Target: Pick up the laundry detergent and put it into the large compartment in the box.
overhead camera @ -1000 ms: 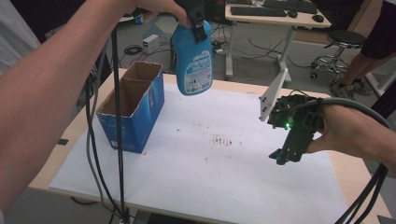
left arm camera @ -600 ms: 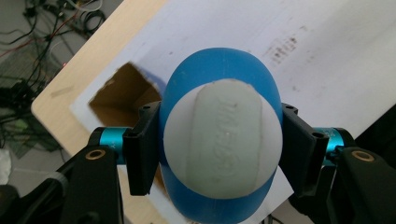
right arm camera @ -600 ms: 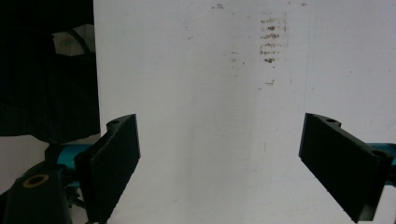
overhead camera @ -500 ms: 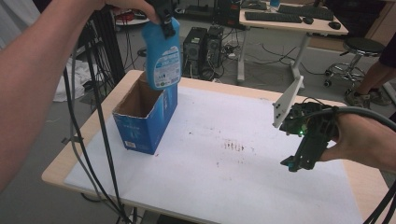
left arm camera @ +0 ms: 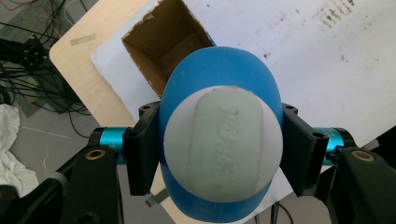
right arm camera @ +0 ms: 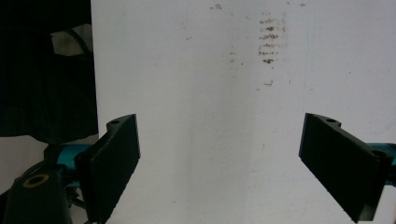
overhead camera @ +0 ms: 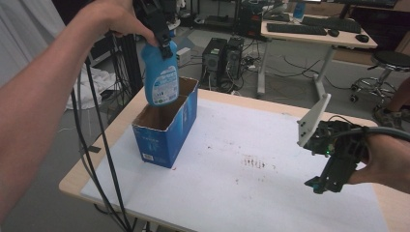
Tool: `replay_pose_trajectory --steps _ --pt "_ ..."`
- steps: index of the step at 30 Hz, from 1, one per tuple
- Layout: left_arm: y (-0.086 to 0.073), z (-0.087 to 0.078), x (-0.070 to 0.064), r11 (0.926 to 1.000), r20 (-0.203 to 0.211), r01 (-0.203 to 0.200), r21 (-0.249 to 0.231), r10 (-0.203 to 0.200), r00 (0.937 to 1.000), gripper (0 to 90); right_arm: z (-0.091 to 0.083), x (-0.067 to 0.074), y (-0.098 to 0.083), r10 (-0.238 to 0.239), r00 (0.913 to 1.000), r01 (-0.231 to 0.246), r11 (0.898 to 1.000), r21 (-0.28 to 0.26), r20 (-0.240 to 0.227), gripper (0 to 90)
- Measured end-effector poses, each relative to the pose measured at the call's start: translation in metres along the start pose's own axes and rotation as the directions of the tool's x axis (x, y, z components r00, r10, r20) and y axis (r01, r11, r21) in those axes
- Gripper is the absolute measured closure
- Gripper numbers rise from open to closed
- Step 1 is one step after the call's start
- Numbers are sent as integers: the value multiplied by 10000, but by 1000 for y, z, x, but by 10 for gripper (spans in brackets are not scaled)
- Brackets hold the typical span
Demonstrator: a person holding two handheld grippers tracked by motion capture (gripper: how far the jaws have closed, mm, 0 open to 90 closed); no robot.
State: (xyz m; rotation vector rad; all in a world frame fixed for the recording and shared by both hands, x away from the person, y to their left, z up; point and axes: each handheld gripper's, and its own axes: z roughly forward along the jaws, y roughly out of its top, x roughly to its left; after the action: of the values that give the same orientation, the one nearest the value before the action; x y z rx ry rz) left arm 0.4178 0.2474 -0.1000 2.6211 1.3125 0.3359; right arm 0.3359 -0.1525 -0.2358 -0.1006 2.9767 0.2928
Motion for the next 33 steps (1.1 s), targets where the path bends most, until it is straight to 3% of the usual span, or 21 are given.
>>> replay_pose_trajectory --steps 9,19,28,33 --pt "-9 23 1 9999 254 -74 131 70 9997 382 0 2 -2 54 10000 -54 10000 25 22 117" --pt "-25 81 -6 9976 468 -342 595 314 9984 382 3 4 1 -7 10000 7 10000 63 -25 116" --pt "-35 123 -12 9918 767 -900 902 832 9936 382 5 5 2 -38 10000 39 10000 76 -37 116" --pt "-42 146 -15 9851 958 -1382 1025 1286 9871 382 5 6 1 -21 10000 22 10000 91 -66 116"
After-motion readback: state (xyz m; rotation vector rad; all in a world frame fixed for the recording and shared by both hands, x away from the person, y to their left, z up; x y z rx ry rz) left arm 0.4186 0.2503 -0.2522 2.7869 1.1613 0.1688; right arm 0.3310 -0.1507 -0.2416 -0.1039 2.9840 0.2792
